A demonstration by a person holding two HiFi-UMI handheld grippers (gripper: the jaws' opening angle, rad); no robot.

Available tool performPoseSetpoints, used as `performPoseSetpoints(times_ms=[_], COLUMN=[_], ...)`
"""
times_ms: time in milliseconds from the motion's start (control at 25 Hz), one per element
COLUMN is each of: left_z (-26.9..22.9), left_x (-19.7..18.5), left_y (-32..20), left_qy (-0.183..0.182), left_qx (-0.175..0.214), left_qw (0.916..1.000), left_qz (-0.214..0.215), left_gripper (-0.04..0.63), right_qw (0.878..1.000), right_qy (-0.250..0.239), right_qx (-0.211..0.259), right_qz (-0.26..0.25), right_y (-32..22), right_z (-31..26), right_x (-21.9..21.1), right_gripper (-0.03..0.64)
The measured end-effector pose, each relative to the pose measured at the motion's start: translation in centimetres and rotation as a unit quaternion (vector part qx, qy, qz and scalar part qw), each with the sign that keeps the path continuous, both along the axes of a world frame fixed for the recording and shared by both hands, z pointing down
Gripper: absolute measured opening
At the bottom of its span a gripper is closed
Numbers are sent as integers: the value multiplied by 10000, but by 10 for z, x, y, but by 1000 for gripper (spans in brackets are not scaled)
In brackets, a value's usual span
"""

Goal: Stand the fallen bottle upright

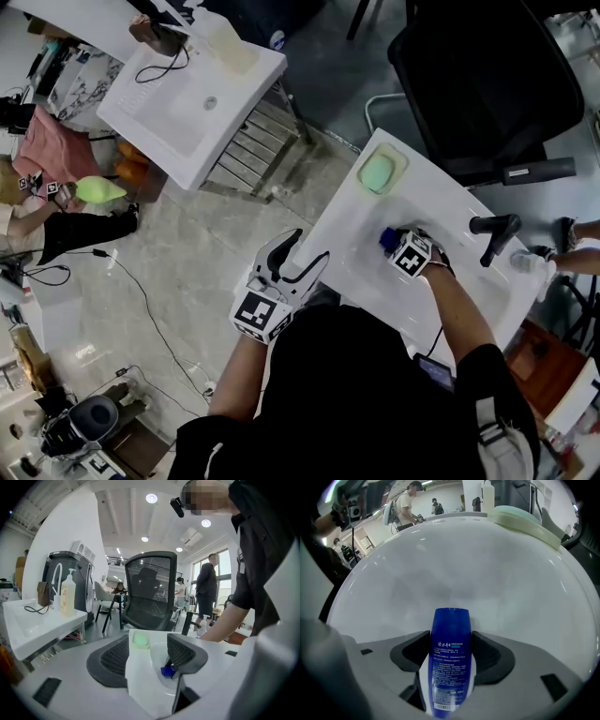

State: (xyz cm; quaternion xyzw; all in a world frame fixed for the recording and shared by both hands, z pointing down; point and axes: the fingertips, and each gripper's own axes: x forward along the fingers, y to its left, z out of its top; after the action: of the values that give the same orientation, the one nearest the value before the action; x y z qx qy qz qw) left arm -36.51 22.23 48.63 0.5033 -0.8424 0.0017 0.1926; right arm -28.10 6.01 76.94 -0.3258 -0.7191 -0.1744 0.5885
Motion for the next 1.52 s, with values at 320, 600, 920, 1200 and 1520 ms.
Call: performPoseSetpoints(times_ms=[320, 600, 920, 1200, 1520], left_z=[2, 2, 0, 0, -4], left_x=[2, -1, -1, -2, -10], left_y=[3, -2, -17, -24, -38], left_qy=[33, -1, -17, -2, -130], left_qx=[-43, 5, 96, 69, 89], left_qw=[10000, 9999, 9993, 9982, 9954], left_qz=[38, 156, 354, 595, 941], left_gripper=[268, 267, 265, 265, 265], right_qw=[9997, 9886, 9428, 9108, 8867], right_qy=[-197, -1147, -2479, -3186, -3525], right_qx=[-116, -446, -1110, -1227, -1272], right_qz=[61, 863, 1934, 2321, 2709], right_y=[0, 1, -5, -5, -12], right_z=[-3, -36, -103, -135, -159], right_x=[-3, -17, -41, -43, -52], right_gripper=[287, 285, 285, 284, 282])
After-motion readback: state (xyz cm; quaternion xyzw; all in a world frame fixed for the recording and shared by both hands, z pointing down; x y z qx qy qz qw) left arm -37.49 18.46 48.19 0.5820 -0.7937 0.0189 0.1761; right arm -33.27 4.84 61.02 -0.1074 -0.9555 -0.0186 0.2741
